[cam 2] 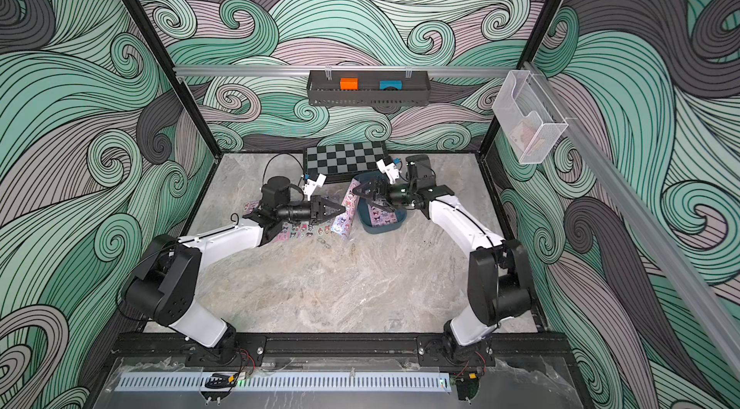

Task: Take the stickers out of the storage box
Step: Place the sticker at the center of the board.

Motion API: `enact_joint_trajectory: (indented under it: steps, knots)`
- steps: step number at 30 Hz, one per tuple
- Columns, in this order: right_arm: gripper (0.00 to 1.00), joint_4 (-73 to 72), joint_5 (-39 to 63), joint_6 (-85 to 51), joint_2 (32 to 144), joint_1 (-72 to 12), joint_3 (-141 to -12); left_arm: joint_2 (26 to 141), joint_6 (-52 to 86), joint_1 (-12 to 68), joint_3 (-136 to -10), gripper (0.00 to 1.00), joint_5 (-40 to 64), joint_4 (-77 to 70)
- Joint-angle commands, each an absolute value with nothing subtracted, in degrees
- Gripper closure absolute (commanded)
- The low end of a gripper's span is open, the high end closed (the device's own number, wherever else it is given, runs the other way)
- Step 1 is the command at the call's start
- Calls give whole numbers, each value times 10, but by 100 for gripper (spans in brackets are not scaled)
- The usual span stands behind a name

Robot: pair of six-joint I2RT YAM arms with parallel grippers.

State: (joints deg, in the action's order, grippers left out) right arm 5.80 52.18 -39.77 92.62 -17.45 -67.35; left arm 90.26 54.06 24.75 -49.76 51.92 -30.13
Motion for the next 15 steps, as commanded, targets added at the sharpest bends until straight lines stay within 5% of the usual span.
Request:
enact_joint_trajectory:
  steps: [1, 15]
  knots:
    - [1, -88, 561, -488, 937, -200, -648, 861, 607, 240, -489, 100, 482, -378]
    - [1, -326, 598, -649, 984, -223, -607, 824, 639, 235, -476, 100, 463, -374]
